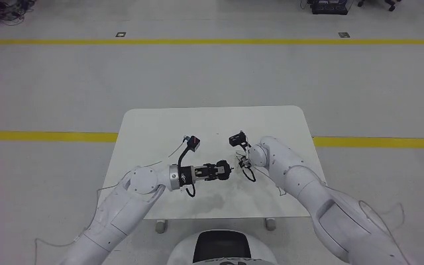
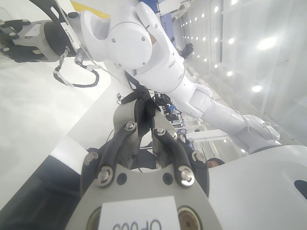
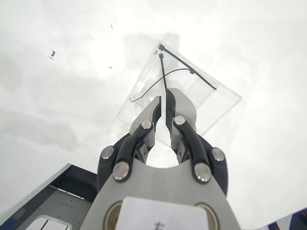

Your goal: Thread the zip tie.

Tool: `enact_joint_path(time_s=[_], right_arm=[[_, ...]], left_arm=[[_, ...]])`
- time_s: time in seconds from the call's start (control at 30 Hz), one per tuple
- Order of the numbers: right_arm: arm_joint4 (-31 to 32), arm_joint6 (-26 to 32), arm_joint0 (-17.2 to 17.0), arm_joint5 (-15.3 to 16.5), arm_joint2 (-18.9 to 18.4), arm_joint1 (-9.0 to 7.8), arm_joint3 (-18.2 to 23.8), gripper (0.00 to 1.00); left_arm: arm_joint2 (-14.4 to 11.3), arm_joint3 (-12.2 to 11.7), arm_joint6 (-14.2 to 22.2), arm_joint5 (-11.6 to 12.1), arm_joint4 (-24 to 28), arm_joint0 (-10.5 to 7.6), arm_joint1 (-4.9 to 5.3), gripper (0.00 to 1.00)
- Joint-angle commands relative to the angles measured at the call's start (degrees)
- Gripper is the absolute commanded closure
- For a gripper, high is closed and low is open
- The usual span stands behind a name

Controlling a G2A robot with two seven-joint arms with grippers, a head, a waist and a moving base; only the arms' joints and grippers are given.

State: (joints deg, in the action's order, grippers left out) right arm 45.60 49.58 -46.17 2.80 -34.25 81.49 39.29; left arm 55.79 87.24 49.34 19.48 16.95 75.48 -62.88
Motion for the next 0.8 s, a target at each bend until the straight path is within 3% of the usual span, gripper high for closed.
enact_joint_path(time_s=[0.0, 0.77], right_arm=[[0.06, -0.07, 0.28, 0.09, 0.21, 0.38, -0.88, 0.93], [0.39, -1.98, 2.41, 1.4, 1.49, 4.44, -9.33, 0.88]], left_arm=[[0.0, 0.0, 0.0, 0.0, 0.0, 0.0, 0.0, 1.0], [0.0, 0.0, 0.0, 0.0, 0.0, 0.0, 0.0, 1.0]])
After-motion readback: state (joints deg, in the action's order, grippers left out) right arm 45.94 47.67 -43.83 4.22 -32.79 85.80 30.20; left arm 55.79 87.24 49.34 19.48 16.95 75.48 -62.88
